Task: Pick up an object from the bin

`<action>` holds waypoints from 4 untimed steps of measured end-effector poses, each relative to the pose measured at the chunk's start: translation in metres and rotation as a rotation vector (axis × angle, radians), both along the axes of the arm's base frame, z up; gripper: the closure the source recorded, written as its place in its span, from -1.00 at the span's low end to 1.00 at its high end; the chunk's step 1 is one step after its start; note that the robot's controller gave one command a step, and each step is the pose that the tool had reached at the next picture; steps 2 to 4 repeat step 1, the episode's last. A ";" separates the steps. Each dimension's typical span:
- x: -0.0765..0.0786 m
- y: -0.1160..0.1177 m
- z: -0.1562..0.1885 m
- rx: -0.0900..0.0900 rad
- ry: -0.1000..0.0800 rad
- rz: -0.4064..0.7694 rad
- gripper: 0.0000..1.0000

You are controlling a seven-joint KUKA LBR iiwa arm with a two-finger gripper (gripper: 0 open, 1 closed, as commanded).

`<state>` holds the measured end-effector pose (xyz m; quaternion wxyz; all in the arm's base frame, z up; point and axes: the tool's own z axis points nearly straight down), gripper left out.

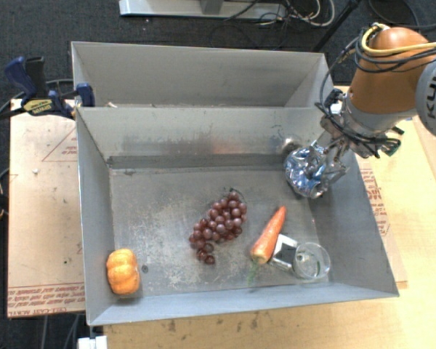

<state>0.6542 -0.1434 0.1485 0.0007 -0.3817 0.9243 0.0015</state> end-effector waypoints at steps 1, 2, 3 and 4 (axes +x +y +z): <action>0.000 0.000 0.008 0.000 -0.003 0.000 1.00; 0.000 0.000 0.008 0.000 -0.003 0.000 1.00; 0.000 0.000 0.008 0.000 -0.003 0.000 1.00; 0.000 0.000 0.008 0.000 -0.003 0.000 1.00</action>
Offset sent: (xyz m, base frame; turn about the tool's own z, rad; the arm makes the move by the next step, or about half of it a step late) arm 0.0002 -0.0001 0.0092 0.0000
